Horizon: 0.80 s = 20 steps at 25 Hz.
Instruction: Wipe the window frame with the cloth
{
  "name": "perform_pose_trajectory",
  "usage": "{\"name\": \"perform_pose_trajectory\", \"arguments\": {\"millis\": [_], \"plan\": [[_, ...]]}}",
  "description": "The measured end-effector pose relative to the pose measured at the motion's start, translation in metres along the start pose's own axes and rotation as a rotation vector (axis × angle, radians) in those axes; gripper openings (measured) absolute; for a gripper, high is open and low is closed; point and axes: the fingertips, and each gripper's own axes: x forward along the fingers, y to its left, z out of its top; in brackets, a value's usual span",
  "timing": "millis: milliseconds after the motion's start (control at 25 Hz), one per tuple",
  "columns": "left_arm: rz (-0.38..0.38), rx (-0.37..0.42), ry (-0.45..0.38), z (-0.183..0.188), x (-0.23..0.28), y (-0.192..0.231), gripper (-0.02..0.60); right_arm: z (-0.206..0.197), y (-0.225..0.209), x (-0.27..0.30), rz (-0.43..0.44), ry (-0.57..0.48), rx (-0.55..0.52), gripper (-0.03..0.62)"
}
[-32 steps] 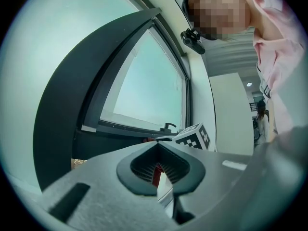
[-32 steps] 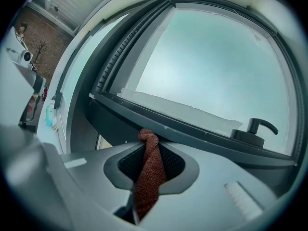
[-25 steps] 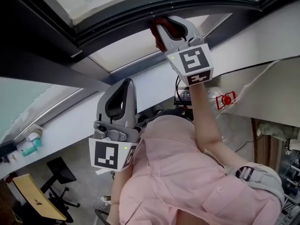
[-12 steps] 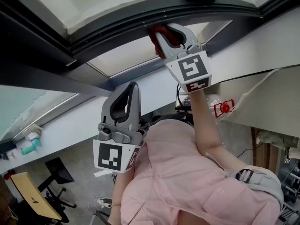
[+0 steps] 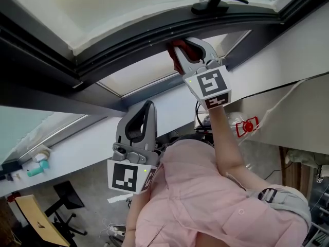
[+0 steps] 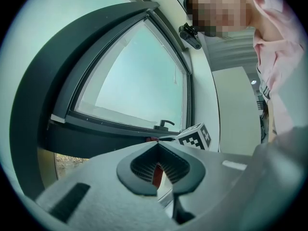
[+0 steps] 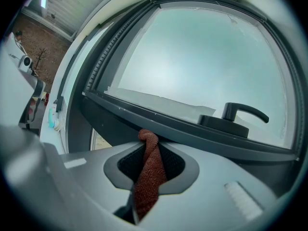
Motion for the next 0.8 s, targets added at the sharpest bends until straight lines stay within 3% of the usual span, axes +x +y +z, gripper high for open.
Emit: {"name": "perform_pose_trajectory", "arguments": {"millis": [800], "plan": [[0.002,0.002,0.0,-0.002,0.021,-0.012,-0.005,-0.018,-0.051,-0.014,-0.066,0.019,0.034,0.065]]}}
